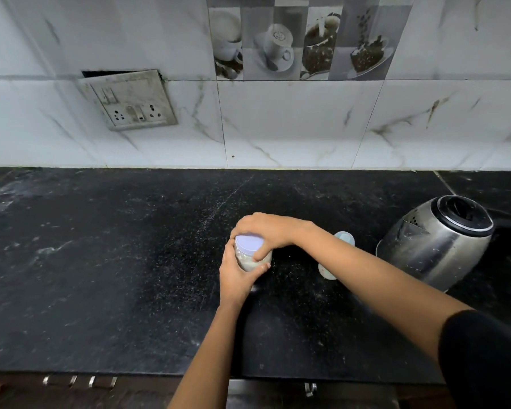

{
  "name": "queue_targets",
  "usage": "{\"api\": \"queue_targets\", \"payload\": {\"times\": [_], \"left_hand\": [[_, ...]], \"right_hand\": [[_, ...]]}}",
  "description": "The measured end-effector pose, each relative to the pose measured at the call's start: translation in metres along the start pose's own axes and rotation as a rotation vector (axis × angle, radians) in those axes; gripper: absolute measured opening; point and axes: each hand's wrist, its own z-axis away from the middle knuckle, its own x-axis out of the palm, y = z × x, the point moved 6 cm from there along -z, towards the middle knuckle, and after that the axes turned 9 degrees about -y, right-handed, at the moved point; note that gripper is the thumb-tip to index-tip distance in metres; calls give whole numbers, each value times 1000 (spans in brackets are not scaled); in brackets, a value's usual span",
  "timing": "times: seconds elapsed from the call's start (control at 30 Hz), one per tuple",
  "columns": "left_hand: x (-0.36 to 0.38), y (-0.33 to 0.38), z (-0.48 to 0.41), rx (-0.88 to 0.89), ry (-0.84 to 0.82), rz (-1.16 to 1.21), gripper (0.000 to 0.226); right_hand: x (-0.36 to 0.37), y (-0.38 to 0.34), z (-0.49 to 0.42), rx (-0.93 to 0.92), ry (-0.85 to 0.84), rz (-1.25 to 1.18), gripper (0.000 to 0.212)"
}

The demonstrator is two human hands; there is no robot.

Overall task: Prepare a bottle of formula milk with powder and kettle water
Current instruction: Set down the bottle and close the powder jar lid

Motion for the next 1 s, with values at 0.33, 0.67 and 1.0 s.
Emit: {"api": "queue_targets", "payload": {"times": [0.33, 0.67, 1.0], "left_hand": [[2, 4, 4, -14, 30, 96, 82], [3, 4, 2, -42, 45, 59, 80], [10, -6, 1, -54, 63, 56, 79]], "right_hand": [[28, -5, 0, 488, 267, 244, 68], [-14, -9, 26, 613, -268, 136, 82], [11, 6, 8, 283, 35, 179, 65]]}}
